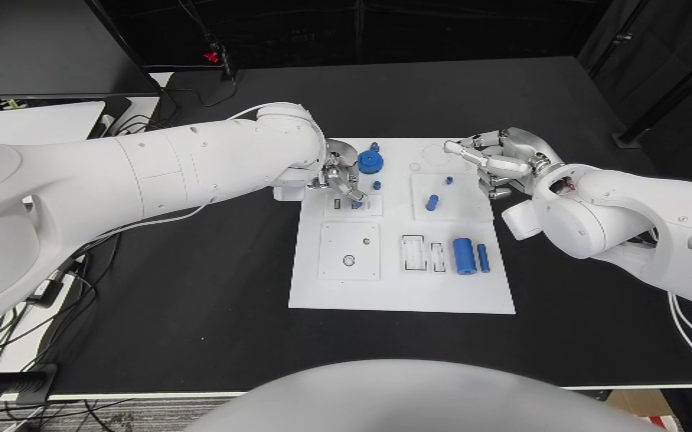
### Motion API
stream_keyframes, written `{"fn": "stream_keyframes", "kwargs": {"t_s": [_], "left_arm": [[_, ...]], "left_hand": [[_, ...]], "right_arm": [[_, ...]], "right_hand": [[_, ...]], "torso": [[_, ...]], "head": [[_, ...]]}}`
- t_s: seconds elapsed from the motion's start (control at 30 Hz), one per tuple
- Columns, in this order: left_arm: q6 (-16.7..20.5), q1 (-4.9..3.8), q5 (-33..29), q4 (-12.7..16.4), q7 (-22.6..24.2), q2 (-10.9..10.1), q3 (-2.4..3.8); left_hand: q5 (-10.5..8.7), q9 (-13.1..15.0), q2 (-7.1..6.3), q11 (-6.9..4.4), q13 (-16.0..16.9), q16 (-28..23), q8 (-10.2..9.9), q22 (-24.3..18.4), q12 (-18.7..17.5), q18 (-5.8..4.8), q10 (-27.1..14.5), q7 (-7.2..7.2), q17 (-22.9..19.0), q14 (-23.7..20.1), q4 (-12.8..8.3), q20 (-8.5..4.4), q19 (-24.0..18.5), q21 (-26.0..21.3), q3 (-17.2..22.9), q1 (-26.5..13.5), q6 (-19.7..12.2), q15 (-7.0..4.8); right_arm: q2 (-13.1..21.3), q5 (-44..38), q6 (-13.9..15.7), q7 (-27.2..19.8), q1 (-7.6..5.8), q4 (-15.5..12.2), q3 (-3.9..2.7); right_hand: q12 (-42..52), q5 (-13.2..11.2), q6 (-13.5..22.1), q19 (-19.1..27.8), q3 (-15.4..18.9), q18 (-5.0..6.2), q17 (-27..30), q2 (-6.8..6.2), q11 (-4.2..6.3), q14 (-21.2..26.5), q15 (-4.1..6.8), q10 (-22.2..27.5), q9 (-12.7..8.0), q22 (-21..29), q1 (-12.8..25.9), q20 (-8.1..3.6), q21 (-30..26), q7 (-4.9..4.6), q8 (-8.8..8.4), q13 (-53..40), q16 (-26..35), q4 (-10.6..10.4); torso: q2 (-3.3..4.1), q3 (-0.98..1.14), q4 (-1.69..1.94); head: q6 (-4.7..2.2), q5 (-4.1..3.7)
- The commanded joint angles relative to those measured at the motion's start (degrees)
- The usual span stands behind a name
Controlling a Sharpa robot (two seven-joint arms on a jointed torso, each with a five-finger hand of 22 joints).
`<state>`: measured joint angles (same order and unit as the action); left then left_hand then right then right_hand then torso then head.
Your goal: Assemble the parts on the task board
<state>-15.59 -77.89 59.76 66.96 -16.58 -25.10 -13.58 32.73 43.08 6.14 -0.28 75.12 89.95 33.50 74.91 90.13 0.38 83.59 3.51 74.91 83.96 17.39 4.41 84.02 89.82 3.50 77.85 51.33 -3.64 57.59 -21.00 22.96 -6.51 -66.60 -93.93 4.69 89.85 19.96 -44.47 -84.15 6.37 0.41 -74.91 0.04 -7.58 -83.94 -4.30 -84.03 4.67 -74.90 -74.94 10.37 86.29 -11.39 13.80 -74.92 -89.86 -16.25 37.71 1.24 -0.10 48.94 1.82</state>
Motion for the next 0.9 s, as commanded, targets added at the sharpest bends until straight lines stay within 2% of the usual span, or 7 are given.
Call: {"fn": "stream_keyframes", "kwargs": {"t_s": [0.03,0.5,0.9], "left_arm": [[1.46,-0.10,-1.35,0.30,1.54,-0.33,0.05],[1.45,-0.14,-2.32,1.45,-0.06,-1.98,0.05],[1.39,-0.14,-2.37,3.67,-1.58,-3.61,0.04]], "left_hand": [[0.35,0.14,4.95,-0.81,14.88,0.05,-0.28,15.09,-0.13,-0.38,6.41,-1.34,15.09,6.04,-0.63,0.31,5.98,0.18,1.23,5.23,1.80,-0.27],[0.64,0.49,4.33,-0.82,14.88,0.05,-0.66,15.09,-0.13,-0.38,6.41,-1.34,15.09,6.04,-0.63,0.36,5.98,0.18,2.49,4.96,2.10,-0.30],[0.81,0.72,3.91,-0.81,14.88,0.05,-0.94,15.09,-0.13,-0.38,6.41,-1.32,15.09,6.04,-0.62,0.43,5.98,0.18,3.33,4.78,2.19,-0.30]], "right_arm": [[-0.04,-0.18,-0.20,0.00,0.01,-0.01,-0.02],[-0.13,-0.19,-0.16,0.00,0.14,0.17,0.00],[-0.23,-0.19,-0.23,-0.03,0.21,0.30,0.00]], "right_hand": [[0.15,0.11,0.44,-2.07,0.25,0.90,-15.09,0.45,-0.37,-6.06,-0.28,-5.97,0.08,-13.33,0.00,0.40,-0.23,-0.73,0.23,-15.08,-0.14,-0.04],[0.15,0.11,0.44,-2.07,0.25,0.90,-15.09,0.45,-0.37,-6.06,-0.28,-5.97,0.08,-13.33,0.00,0.40,-0.23,-0.73,0.23,-15.08,-0.14,-0.04],[0.15,0.23,0.53,-1.99,0.31,0.93,-15.09,0.54,-0.38,-6.06,-0.29,-5.97,0.07,-13.29,-0.03,0.41,-0.31,-0.73,0.32,-15.08,-0.14,-0.01]], "torso": [[-0.01,0.03,0.00],[0.00,0.04,-0.04],[0.01,0.03,-0.08]], "head": [[-0.03,0.09],[0.04,0.47],[0.27,0.66]]}}
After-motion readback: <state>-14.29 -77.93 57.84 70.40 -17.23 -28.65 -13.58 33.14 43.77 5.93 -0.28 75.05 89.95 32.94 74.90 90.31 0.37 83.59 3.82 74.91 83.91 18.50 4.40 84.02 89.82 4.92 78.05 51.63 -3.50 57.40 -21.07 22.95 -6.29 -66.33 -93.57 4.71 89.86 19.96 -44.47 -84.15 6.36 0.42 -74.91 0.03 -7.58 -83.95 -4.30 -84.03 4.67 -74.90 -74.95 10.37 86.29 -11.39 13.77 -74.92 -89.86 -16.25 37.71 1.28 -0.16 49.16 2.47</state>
